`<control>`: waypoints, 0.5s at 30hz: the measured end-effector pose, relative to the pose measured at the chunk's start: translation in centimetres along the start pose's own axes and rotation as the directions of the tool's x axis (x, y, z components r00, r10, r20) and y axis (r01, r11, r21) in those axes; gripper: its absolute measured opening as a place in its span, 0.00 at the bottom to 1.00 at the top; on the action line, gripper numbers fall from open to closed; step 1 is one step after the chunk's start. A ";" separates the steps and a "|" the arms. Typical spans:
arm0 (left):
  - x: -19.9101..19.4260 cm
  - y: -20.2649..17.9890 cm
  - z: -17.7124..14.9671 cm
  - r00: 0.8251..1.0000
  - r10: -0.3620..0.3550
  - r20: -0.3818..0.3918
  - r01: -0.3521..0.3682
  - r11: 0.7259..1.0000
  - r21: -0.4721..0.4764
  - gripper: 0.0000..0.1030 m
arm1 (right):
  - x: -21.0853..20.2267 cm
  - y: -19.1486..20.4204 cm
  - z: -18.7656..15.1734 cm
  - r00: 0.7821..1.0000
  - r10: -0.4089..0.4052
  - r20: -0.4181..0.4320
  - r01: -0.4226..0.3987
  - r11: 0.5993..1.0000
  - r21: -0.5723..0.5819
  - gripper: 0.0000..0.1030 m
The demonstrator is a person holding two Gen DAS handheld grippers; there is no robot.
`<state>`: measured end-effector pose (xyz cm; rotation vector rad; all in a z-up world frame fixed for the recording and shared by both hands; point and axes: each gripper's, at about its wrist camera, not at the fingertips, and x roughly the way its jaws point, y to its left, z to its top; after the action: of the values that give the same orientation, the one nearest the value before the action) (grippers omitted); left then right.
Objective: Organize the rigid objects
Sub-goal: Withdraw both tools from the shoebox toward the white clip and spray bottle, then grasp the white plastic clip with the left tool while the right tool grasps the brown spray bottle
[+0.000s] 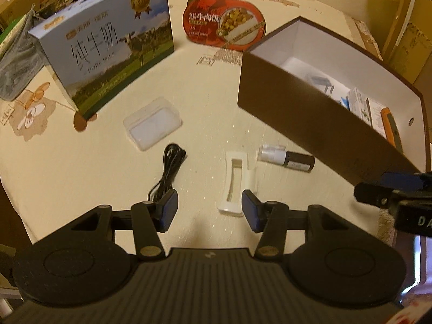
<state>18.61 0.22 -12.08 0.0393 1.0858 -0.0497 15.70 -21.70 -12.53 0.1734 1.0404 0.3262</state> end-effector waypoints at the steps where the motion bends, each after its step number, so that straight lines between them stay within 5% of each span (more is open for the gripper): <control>1: 0.2 0.0 -0.2 1.000 -0.002 -0.004 0.002 1.000 -0.002 0.47 | 0.3 0.1 -0.2 1.000 0.000 -0.008 0.000 1.000 -0.005 0.54; 15: 3.4 -1.1 -1.8 0.998 -0.058 -0.022 0.059 0.998 0.033 0.47 | 3.5 0.1 -0.6 0.999 -0.028 -0.044 0.027 0.999 -0.027 0.54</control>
<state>18.57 -0.86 -15.92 0.0380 1.1069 -0.1205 16.77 -20.43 -15.72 0.1287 1.0807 0.3197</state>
